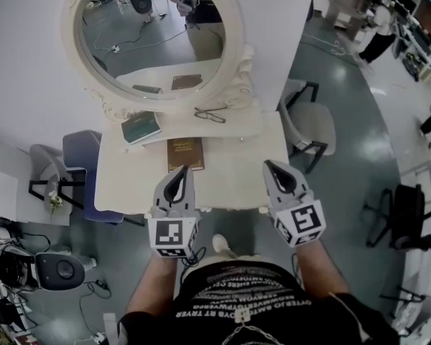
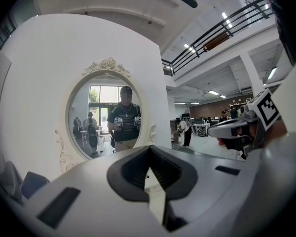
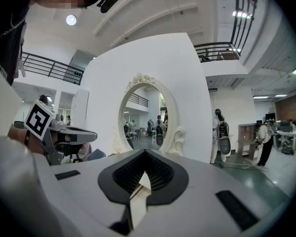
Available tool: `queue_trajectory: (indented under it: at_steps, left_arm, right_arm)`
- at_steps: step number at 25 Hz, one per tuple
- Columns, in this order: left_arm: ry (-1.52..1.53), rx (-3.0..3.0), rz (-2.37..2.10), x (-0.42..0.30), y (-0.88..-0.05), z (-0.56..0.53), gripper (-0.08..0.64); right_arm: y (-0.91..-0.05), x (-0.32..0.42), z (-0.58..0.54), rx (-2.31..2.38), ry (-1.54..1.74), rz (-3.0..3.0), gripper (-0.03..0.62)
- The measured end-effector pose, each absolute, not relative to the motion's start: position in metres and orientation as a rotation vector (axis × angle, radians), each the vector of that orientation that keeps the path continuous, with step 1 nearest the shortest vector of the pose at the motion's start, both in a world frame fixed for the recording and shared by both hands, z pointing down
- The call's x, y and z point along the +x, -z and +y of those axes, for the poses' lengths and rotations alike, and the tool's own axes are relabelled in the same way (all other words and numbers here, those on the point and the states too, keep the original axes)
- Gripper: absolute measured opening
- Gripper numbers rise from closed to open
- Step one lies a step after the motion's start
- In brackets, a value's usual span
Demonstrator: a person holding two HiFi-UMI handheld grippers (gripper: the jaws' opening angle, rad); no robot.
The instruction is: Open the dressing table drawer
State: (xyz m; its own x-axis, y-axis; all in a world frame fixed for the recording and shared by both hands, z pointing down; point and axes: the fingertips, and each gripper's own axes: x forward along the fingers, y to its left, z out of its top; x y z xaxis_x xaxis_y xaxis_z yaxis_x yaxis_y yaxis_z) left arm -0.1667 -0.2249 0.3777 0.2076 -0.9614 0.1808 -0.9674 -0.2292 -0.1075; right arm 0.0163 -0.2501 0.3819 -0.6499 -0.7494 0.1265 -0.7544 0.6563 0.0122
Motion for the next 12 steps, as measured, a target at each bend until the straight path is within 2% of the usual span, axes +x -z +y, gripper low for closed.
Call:
queue_trajectory:
  at_steps: [12]
  left_arm:
    - [-0.307,2.453,-1.875,-0.213,-0.386,-0.253,0.002]
  right_arm:
    - [-0.395,-0.015,-0.279,1.332,-0.056,-2.667,-0.008]
